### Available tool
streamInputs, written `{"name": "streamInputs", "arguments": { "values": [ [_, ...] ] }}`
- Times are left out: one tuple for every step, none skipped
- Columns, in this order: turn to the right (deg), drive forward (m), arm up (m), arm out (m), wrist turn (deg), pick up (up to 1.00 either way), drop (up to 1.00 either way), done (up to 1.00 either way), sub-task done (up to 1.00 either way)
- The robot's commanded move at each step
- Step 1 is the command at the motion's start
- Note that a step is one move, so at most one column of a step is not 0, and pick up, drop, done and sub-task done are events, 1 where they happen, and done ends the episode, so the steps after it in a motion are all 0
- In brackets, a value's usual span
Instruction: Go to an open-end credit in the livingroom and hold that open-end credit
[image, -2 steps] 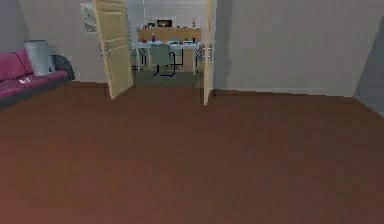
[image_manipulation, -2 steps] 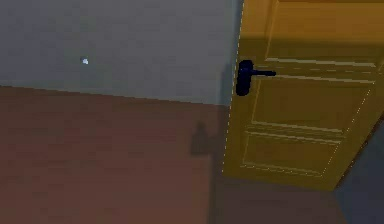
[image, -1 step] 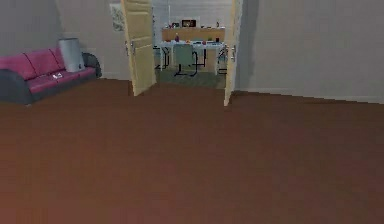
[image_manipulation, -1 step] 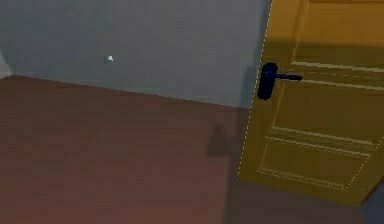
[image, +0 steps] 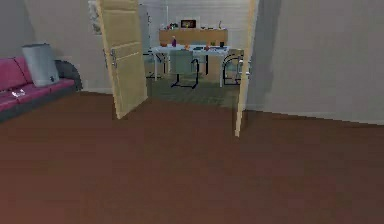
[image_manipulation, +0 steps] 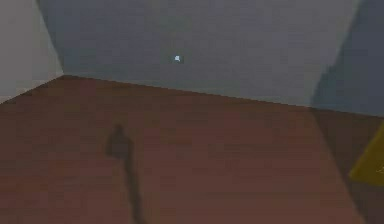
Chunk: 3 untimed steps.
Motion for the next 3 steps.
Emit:
{"name": "streamInputs", "arguments": {
  "values": [
    [0.0,1.0,0.0,0.0,0.0,0.0,0.0,0.0,0.0],
    [0.0,1.0,0.0,0.0,0.0,0.0,0.0,0.0,0.0],
    [0.0,0.35,0.0,0.0,0.0,0.0,0.0,0.0,0.0]
  ]
}}
